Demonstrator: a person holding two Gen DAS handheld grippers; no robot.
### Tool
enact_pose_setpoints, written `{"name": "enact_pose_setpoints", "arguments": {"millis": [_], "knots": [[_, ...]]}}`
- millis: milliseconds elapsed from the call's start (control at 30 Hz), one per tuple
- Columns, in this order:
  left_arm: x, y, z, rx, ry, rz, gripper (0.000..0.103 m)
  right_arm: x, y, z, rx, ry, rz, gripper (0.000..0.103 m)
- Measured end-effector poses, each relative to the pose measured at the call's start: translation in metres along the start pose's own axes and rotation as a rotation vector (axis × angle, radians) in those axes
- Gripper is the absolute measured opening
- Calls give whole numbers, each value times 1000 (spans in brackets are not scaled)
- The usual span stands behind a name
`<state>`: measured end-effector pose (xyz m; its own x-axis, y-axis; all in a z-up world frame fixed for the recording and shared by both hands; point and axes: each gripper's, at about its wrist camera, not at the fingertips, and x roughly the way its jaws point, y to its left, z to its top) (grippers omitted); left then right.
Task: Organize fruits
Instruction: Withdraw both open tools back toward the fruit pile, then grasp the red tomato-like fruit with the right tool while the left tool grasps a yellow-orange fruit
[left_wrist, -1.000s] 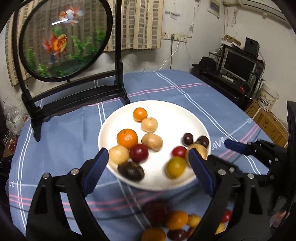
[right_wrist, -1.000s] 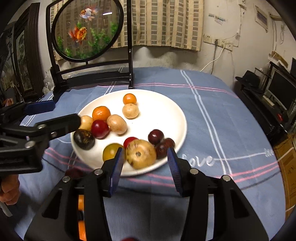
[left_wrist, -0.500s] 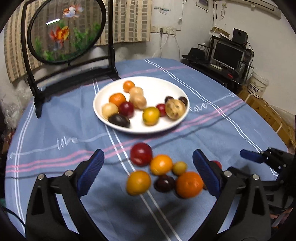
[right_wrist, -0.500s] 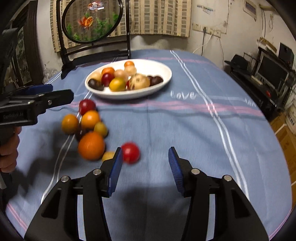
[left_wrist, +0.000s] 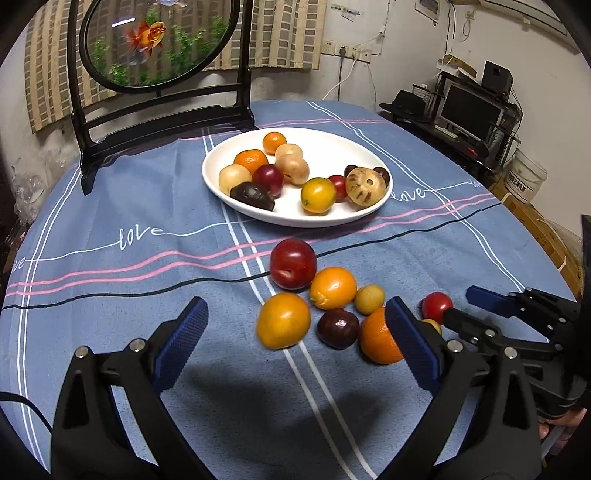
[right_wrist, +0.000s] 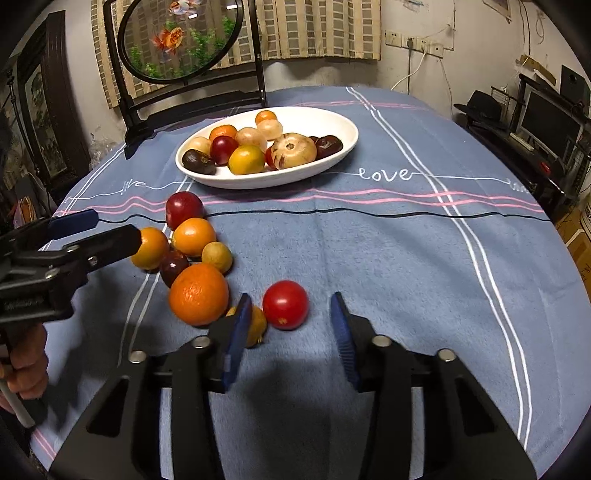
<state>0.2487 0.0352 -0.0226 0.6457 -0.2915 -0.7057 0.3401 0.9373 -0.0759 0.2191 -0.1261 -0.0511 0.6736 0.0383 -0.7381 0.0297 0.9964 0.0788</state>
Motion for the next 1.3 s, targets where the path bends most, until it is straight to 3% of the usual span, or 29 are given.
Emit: {"name": "enact_pose_setpoints", "arguments": {"millis": [267,367,533,667,767,833,900,1000,1167,1300], "knots": [[-1,2,1,-7,-5,3,98,17,-8,7,47,36,31,38],[0,4,3,-8,-2,9,98,21,-12,9,67,51,77,31],[4,11,3,-30,6,24,98,21,-11,9,58,41,94,28],[7,12,2,-10,35,-6,98,12,-19,6,109,-22,88,28],[4,4,-1,98,40,-50,97,2,-27,7,129,-107,54,28],[0,-2,-5,174,21,-51,91,0,-34,8,156,-128,73,28],[-1,-2,-7,202,24,-71,72,0,-37,7,166,-136,88,28],[3,9,-6,176,45,-83,51,2,-37,7,169,-138,109,28],[17,25,-5,106,85,-102,50,3,-37,9,179,-137,131,28],[25,22,-9,115,107,-92,49,5,-41,8,201,-125,135,28]]}}
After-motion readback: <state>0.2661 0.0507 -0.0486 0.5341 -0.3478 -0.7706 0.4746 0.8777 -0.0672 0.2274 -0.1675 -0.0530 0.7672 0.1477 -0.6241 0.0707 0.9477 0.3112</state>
